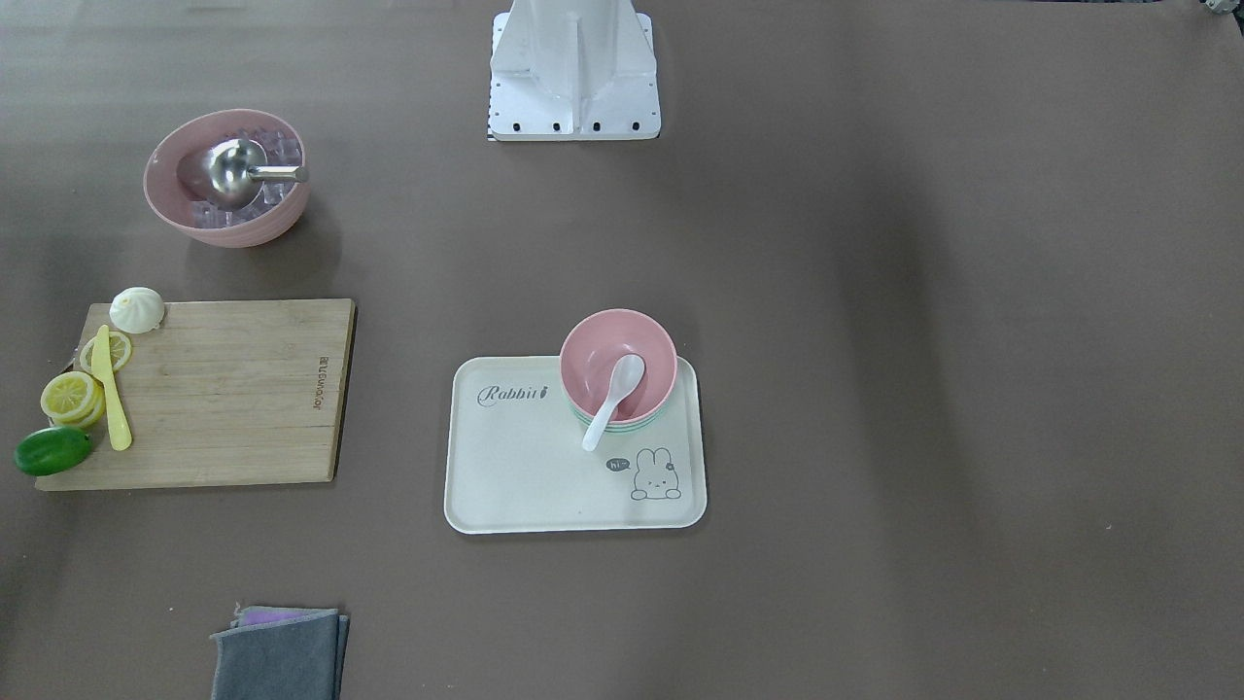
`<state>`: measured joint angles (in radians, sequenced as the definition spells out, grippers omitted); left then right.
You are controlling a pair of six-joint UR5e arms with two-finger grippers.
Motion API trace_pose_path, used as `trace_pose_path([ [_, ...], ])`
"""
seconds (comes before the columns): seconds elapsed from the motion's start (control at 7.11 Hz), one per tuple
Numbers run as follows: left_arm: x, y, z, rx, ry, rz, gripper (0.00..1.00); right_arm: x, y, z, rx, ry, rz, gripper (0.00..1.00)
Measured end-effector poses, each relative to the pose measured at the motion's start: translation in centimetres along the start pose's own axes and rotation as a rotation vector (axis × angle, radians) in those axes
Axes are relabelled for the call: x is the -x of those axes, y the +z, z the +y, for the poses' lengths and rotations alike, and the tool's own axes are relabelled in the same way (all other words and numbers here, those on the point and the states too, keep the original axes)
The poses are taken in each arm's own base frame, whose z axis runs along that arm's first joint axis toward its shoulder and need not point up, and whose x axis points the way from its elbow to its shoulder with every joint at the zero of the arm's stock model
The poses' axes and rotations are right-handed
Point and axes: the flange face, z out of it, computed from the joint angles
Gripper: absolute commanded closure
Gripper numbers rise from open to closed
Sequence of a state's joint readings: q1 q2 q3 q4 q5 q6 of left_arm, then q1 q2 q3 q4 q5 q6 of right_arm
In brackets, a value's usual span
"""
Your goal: Stack pink bowl on green and place spoon
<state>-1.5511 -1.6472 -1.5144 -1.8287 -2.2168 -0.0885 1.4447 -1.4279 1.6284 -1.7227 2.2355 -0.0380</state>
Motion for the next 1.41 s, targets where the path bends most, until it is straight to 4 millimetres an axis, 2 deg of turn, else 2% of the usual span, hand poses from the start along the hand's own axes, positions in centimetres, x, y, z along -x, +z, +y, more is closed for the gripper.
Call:
trace_pose_path([
  [0.14, 0.3, 0.3, 0.5, 0.004, -0.007, -0.005, 0.02, -3.0, 0.7, 1.7, 0.009, 0.018, -0.029, 0.0],
  [0.42, 0.7, 0.7, 1.3, 0.017, -0.023, -0.003, 0.01, -5.0, 1.4, 3.7, 0.013, 0.052, -0.081, 0.0],
  [0.7, 0.8, 1.2, 3.0, 0.037, -0.04, 0.051, 0.01, -5.3, 1.4, 4.1, 0.007, 0.068, -0.115, 0.0],
  [1.41, 0.6, 1.2, 3.4, 0.042, -0.046, 0.09, 0.01, -5.2, 0.8, 4.4, -0.009, 0.081, -0.165, 0.0],
])
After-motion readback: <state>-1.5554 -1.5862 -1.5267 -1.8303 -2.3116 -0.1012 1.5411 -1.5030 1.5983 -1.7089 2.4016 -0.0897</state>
